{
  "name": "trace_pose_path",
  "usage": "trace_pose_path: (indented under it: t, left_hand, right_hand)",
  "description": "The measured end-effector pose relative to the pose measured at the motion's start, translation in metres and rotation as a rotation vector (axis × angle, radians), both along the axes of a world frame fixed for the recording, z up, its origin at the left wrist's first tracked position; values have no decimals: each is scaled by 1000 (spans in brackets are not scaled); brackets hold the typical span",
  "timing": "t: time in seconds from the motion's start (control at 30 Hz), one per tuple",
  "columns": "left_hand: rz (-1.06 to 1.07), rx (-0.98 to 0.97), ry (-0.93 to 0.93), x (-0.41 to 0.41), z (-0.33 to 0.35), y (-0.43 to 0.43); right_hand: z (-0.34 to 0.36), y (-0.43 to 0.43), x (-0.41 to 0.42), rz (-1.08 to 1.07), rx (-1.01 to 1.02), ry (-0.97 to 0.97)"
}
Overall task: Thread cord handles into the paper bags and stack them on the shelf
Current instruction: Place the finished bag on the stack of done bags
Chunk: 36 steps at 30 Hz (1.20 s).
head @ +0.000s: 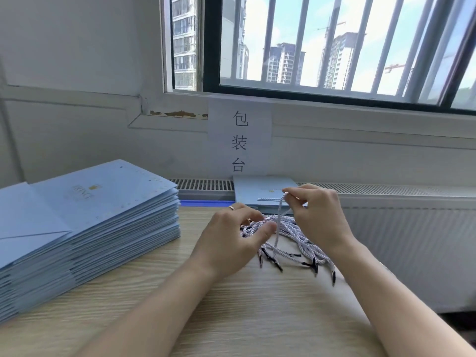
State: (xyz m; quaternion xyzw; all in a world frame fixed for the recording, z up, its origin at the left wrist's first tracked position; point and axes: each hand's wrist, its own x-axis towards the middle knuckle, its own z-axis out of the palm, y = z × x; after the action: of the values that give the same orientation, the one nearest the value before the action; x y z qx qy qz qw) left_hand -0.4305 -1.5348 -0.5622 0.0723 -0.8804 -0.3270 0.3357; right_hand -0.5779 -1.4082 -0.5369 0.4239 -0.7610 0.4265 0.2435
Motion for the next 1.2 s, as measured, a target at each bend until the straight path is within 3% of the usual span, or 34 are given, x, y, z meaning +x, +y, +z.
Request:
trace_pose_path:
  t: [0.2, 0.57, 0.93, 1.1, 1.2]
  left_hand:
    - [21, -45, -51, -1, -1, 9]
    - [-88, -39, -42, -6, 2, 21]
    - [-275, 168, 38, 0, 12, 36]
    - [-238, 162, 20, -1, 10, 28]
    - [-248, 267, 37, 1, 12, 19]
  right_hand:
    - [4, 2, -1, -43, 33, -104]
    - [21, 5, 23, 324, -372, -339]
    - [21, 3, 35, 319, -366, -230]
    - [21, 3, 33, 270, -357, -154]
    - [21, 10, 24, 226, -316, -143]
